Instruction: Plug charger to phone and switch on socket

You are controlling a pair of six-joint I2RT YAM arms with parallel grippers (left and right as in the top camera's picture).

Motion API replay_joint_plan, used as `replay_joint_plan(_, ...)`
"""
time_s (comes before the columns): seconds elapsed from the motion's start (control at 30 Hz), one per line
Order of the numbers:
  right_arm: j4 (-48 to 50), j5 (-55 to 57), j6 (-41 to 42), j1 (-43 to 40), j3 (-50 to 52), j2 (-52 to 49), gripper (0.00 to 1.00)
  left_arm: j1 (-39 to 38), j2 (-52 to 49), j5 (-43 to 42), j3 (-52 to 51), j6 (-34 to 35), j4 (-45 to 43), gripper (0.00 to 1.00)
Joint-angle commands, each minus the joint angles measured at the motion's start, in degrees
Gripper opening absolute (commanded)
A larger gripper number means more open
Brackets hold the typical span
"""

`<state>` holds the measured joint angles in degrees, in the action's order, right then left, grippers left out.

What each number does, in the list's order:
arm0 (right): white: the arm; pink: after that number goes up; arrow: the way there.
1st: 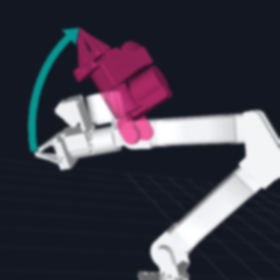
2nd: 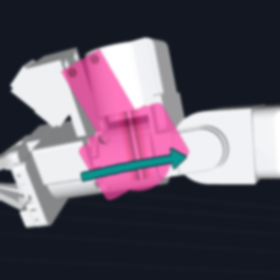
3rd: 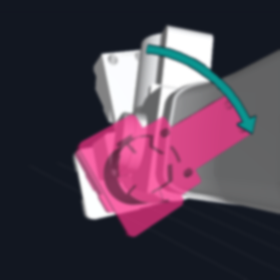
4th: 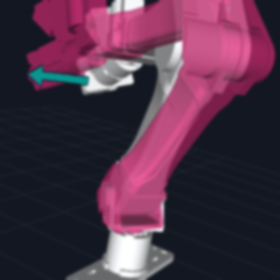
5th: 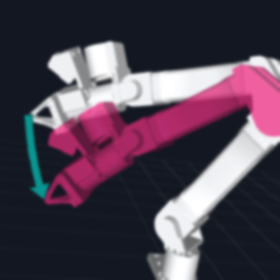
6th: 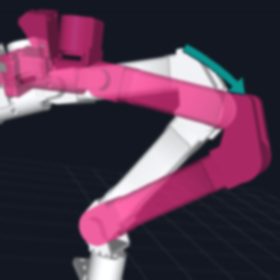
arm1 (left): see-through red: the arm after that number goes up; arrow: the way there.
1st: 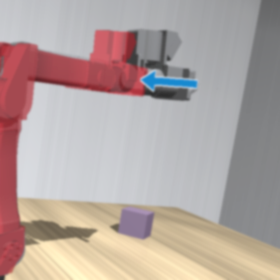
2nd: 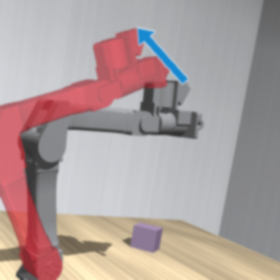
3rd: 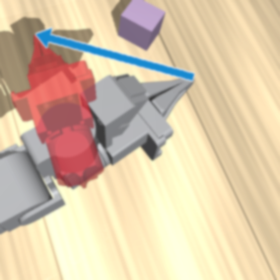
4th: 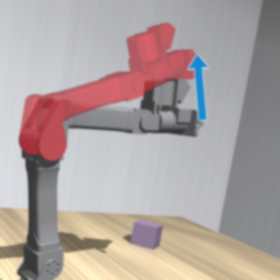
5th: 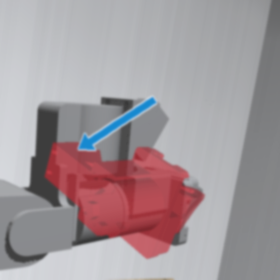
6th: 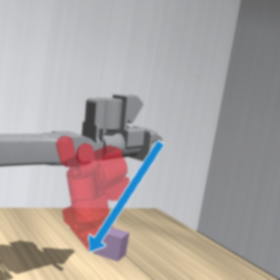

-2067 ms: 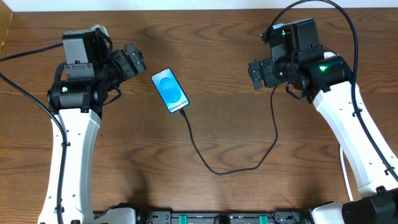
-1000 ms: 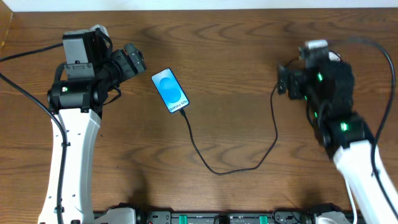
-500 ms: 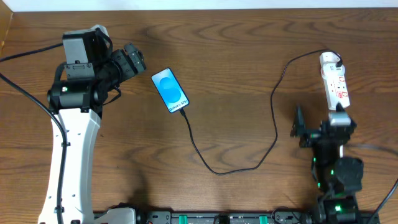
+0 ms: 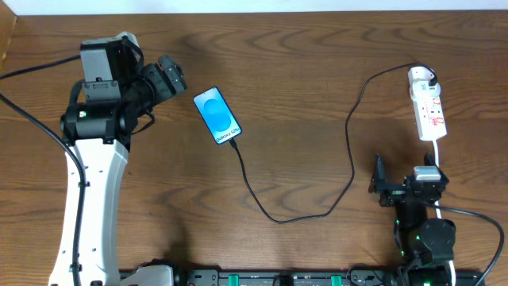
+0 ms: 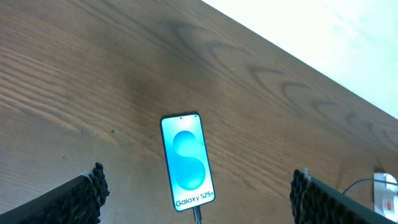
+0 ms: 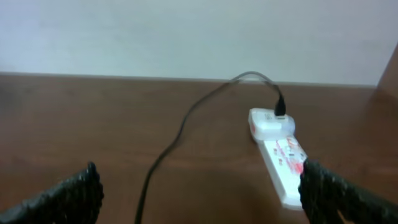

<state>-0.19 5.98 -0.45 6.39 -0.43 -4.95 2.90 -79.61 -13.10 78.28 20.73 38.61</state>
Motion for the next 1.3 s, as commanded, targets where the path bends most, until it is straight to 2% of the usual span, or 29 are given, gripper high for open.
replay_joint_plan(0.0, -3.7, -1.2, 1.2, -0.4, 0.1, 4.9, 0.99, 0.3, 0.3, 0.7, 0.0, -0.8, 0.0, 0.95)
replay_joint_plan(1.27, -3.9, -3.3, 1.0, -0.3, 0.1, 4.6, 0.99, 0.3, 0.3, 0.8, 0.0, -0.8, 0.0, 0.95)
